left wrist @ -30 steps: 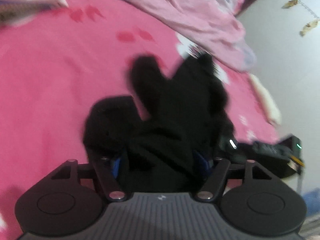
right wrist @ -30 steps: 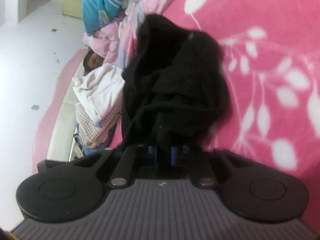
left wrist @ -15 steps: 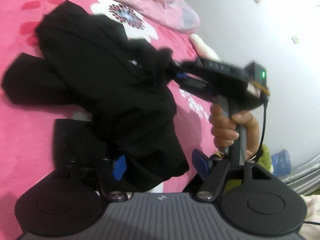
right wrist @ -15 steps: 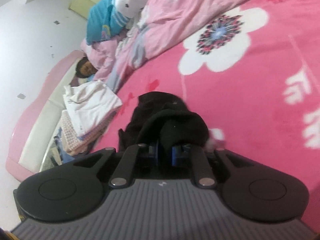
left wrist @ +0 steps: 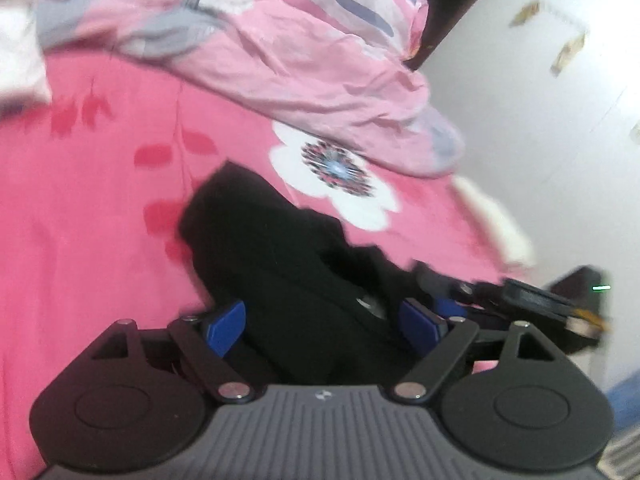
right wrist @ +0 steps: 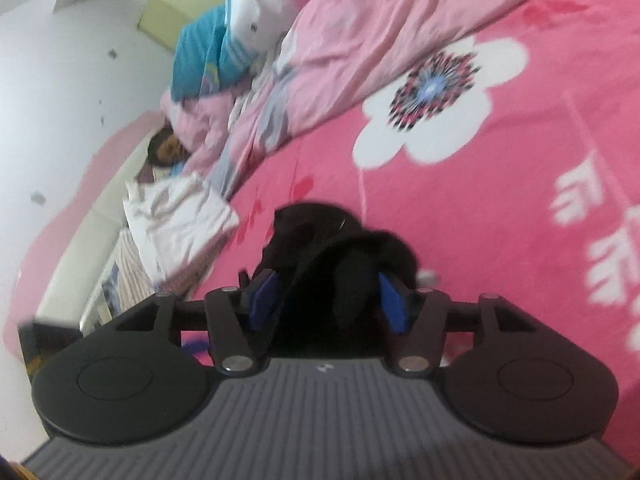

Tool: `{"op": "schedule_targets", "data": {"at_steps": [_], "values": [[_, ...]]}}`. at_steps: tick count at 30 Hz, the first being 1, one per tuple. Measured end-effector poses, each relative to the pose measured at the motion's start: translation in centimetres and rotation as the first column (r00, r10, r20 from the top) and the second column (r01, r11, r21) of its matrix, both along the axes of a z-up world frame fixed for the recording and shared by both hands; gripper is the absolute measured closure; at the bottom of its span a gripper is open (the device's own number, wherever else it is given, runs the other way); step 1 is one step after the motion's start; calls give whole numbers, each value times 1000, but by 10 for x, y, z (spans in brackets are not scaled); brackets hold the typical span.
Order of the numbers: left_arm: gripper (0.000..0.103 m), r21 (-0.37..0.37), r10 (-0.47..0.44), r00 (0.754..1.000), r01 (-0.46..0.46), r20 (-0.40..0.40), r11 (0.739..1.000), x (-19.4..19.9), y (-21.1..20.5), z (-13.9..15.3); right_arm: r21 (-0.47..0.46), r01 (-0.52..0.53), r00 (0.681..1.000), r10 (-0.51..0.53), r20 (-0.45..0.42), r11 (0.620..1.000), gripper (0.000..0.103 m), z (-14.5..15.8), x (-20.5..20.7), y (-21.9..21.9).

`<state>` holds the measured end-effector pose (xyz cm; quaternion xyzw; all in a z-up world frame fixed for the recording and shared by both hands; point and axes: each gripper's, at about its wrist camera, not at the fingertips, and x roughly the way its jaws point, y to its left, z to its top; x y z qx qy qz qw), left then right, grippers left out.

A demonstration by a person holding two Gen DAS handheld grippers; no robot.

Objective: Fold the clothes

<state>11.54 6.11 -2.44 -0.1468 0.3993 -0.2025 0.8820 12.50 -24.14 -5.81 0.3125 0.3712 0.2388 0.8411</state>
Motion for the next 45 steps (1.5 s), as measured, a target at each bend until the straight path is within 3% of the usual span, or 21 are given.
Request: {"op": "schedule_targets", "data": {"at_steps": [1, 2, 4, 5, 6, 8, 15, 17, 21, 28, 31, 33, 36, 38, 43, 45], "values": [[24, 21, 5, 1000, -5, 10, 1000, 1, -3, 0, -14, 5, 1000, -5, 4, 1000, 48, -2, -1, 5], [36, 22, 8, 1000, -8, 16, 1000, -2, -2, 2, -21, 8, 1000, -8, 6, 1000, 50, -4, -2, 8], [52, 23, 13, 1000, -14, 26, 1000, -7, 1, 5, -21, 22, 1000, -21, 4, 1000, 69, -9, -3, 9], [66, 24, 16, 999, -17, 31, 1000, -9, 2, 6, -22, 31, 1000, -31, 2, 999, 87, -11, -4, 8], [78, 24, 19, 999, -20, 36, 1000, -12, 3, 8, -23, 39, 999, -39, -1, 999, 90, -13, -5, 6], [88, 25, 24, 999, -25, 46, 999, -17, 6, 11, -12, 66, 998, -66, 6, 998, 93, -15, -10, -1], [93, 29, 43, 996, -46, 82, 999, -34, 16, 22, 29, 138, 989, -139, 57, 990, 95, -3, -33, -31], [100, 23, 47, 994, -49, 95, 999, -44, 25, 30, 48, 142, 987, -145, 72, 989, 95, 3, -42, -39], [100, 67, 79, 990, -87, 114, 994, -60, 45, 35, -4, 200, 973, -198, 118, 980, 95, 12, -61, -54], [100, 155, 184, 982, -187, 31, 970, -63, 82, 10, -53, 200, 980, -200, 7, 978, 94, -16, -77, -74], [94, 153, 194, 981, -187, -28, 970, -60, 97, 4, -45, 203, 979, -204, -25, 978, 89, -23, -83, -83], [73, 147, 196, 979, -186, -57, 971, -59, 107, 2, -58, 209, 977, -211, -26, 976, 82, -20, -87, -90], [48, 161, 235, 972, -233, 5, 959, -61, 117, 12, -60, 227, 974, -227, 9, 972, 64, -9, -96, -105], [42, 149, 239, 970, -243, 40, 959, -57, 119, 19, -53, 245, 969, -243, 41, 968, 57, -1, -101, -116], [31, 121, 108, 994, -111, 27, 986, -14, 87, 19, -57, 221, 973, -216, 79, 974, 55, 13, -78, -122], [29, 110, 55, 998, -57, 23, 992, 3, 75, 19, -67, 165, 984, -159, 83, 984, 53, 15, -58, -111]]}}
